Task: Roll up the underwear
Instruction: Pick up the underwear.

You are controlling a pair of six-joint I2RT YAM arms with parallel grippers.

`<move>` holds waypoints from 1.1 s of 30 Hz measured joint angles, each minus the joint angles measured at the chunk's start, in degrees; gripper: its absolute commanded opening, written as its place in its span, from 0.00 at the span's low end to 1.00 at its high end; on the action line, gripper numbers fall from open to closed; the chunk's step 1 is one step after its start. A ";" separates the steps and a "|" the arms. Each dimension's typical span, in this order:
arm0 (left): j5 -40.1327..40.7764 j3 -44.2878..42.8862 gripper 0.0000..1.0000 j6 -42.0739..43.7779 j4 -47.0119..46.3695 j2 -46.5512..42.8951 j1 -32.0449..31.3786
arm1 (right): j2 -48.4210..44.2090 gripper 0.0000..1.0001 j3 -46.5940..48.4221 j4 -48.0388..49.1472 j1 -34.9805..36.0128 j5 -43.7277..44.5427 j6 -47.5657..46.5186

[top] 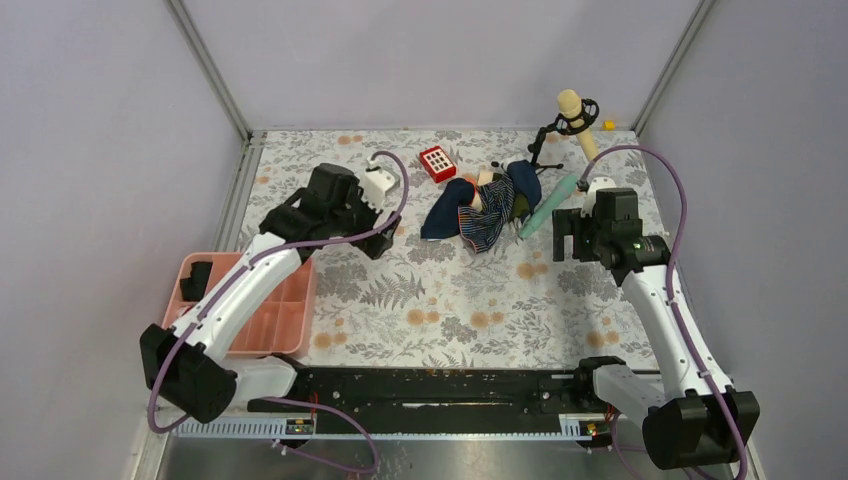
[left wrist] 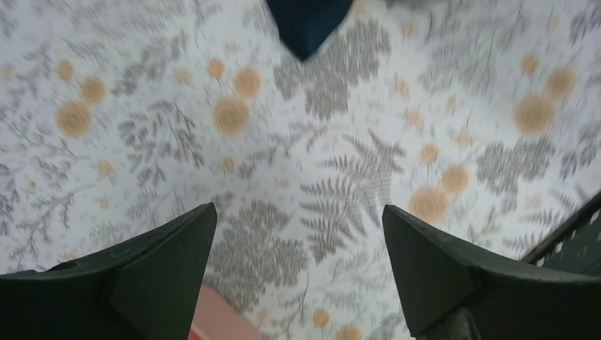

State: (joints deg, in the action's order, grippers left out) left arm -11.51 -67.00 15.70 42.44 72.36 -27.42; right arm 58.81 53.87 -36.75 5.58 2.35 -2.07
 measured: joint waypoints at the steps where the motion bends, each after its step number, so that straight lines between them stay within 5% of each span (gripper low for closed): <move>1: 0.22 0.11 0.90 -2.08 -2.32 -0.70 -0.04 | 0.09 0.99 0.00 0.09 0.00 -0.52 -0.15; 9: -0.20 1.92 0.90 -13.09 -11.65 2.89 -0.35 | 2.84 0.86 -0.02 3.63 0.87 -21.40 -15.37; 14: -1.55 4.11 0.91 -15.85 -12.76 2.93 -0.35 | 10.23 0.79 0.63 4.55 7.13 -27.21 -29.64; 24: -4.17 8.37 0.98 -21.18 -13.92 0.68 4.70 | 20.37 0.79 -0.07 8.37 16.76 -26.21 -59.23; 33: -5.07 9.84 0.98 -24.17 -15.34 -1.09 8.04 | 29.49 0.77 -1.18 25.18 21.00 -21.99 -63.84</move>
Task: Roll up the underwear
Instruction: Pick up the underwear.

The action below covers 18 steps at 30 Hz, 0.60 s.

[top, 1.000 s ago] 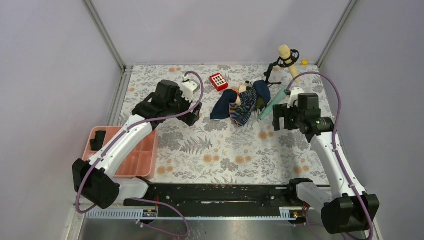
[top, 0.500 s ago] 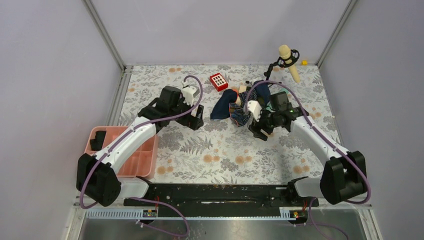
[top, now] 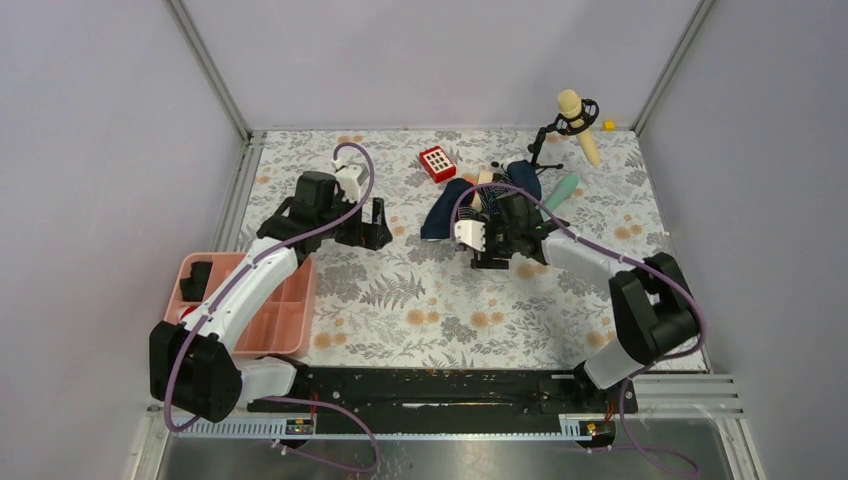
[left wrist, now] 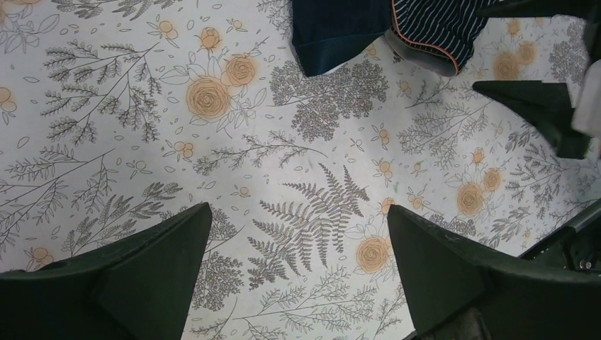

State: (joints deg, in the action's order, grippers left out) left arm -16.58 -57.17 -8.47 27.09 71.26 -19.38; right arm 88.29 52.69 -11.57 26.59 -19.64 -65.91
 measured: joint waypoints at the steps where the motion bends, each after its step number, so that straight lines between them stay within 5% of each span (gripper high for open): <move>1: -0.04 0.00 0.98 -0.17 -0.13 0.02 0.22 | 1.20 0.76 0.00 1.40 0.57 0.28 -0.35; 5: -0.13 0.02 0.98 -0.76 -0.52 0.02 1.31 | 5.95 0.62 0.09 4.55 2.93 1.09 -2.01; 13: -0.09 0.07 0.98 -1.11 -1.05 0.02 2.01 | 8.33 0.04 1.29 5.77 4.42 4.55 -1.49; 18: -0.11 0.07 0.97 -1.05 -1.09 0.07 2.08 | 1.84 0.00 9.81 -3.74 4.46 3.78 6.88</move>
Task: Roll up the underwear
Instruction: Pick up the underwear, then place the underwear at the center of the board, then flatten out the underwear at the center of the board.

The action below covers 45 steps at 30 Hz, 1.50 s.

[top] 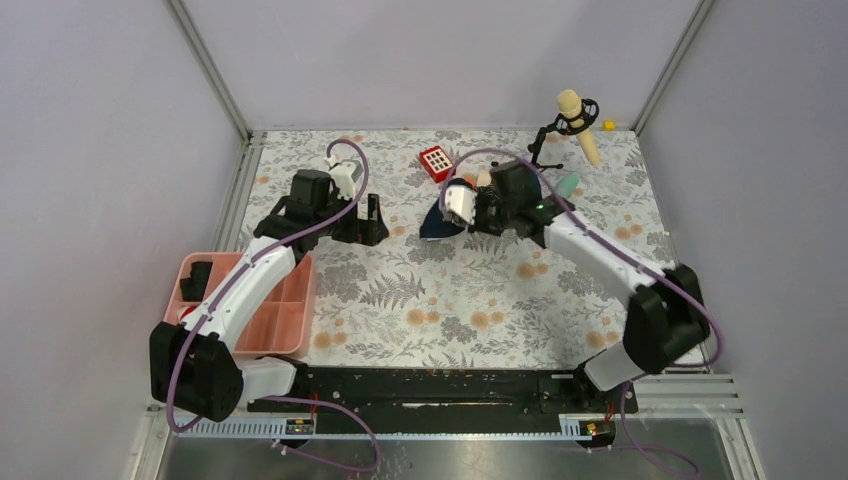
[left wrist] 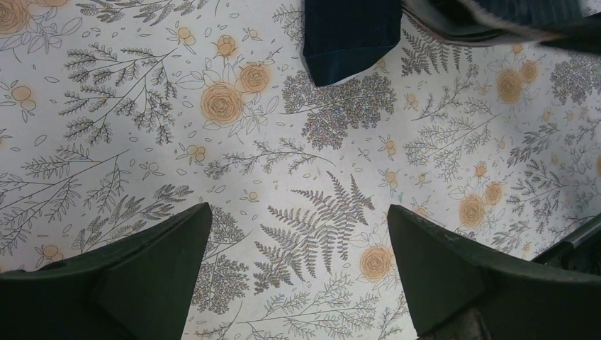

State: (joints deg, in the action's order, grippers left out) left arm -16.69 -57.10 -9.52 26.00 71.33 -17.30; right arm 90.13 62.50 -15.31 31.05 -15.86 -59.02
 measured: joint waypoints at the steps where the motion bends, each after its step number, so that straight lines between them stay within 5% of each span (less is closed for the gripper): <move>1: 0.00 0.00 0.97 0.00 0.00 0.00 0.02 | -2.23 0.00 3.32 -2.93 0.00 -1.38 2.75; 9: -2.89 -0.31 0.95 1.33 -0.59 1.01 0.02 | -16.46 0.00 23.74 -19.10 -0.15 -16.50 19.30; 10: -3.39 -0.37 0.95 1.49 -0.74 1.46 0.02 | -17.20 0.03 23.45 -20.31 -0.46 -17.81 20.20; 12: -4.48 -0.59 0.94 1.55 -0.96 2.45 0.02 | -18.12 0.29 20.87 -21.62 -1.70 -19.89 21.79; 14: -5.75 -0.76 0.94 1.53 -1.27 3.45 0.02 | -16.02 0.43 16.79 -21.49 -4.13 -19.61 23.47; 21: -8.39 -1.05 0.89 2.49 -1.97 5.40 -0.66 | 1.57 0.59 8.41 -19.63 -12.35 -2.67 36.50; 25: -9.53 -0.94 0.84 3.04 -3.32 6.75 -1.90 | -2.78 0.55 7.04 -18.86 -13.81 1.75 47.08; 30: -10.23 -0.90 0.83 2.03 -3.19 9.27 -2.51 | -9.99 0.29 6.93 -17.55 -11.67 -1.40 56.87; 34: -9.09 -0.90 0.83 -2.80 -1.49 9.70 -0.96 | -8.44 0.20 6.75 -16.50 -4.28 -3.58 59.06; 45: -0.61 -0.13 0.86 -13.51 3.96 4.85 5.53 | 9.27 0.36 9.03 -17.25 15.39 -1.49 67.01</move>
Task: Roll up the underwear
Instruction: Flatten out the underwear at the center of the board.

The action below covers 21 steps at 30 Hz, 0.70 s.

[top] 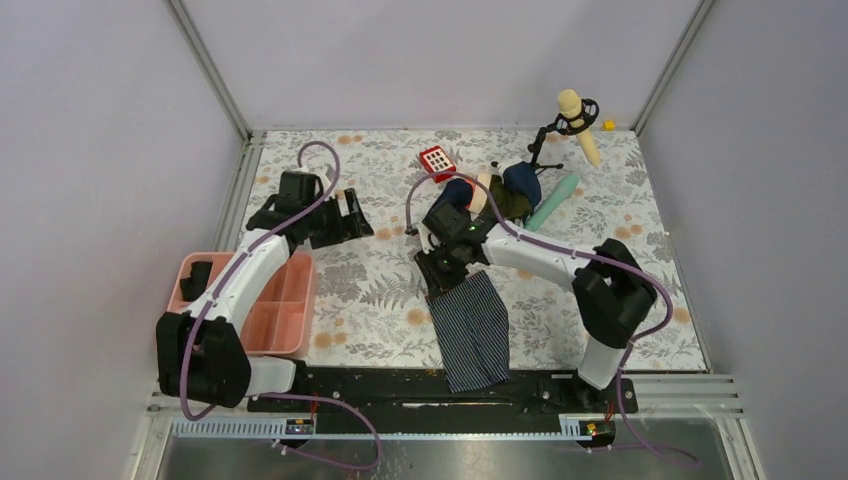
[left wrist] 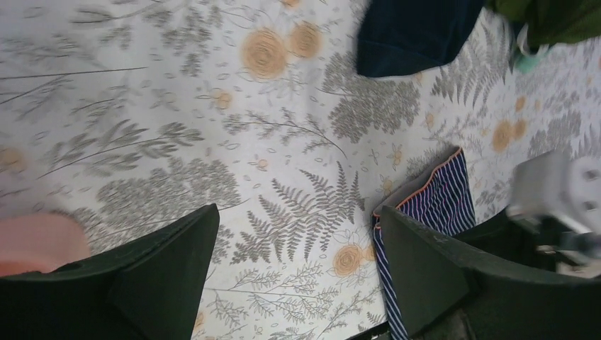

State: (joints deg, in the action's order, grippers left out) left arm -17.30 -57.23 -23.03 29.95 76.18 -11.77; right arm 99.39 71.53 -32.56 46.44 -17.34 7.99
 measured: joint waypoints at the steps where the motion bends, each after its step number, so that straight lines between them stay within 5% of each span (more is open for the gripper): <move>1: 0.26 0.00 0.86 -0.22 0.85 -0.98 1.01 | 1.27 0.39 0.74 -0.07 1.09 0.59 0.94; 4: 1.33 0.00 0.86 -0.98 3.26 -4.17 4.13 | 4.42 0.45 2.84 -0.24 3.45 2.93 3.56; 21: 0.37 5.38 0.87 -2.67 6.38 -12.85 8.87 | 12.46 0.43 8.48 -2.56 6.78 13.84 11.43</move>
State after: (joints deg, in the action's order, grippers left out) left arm -16.93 -51.86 -25.69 36.34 63.33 -2.90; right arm 111.85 80.01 -35.11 53.21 -3.51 19.42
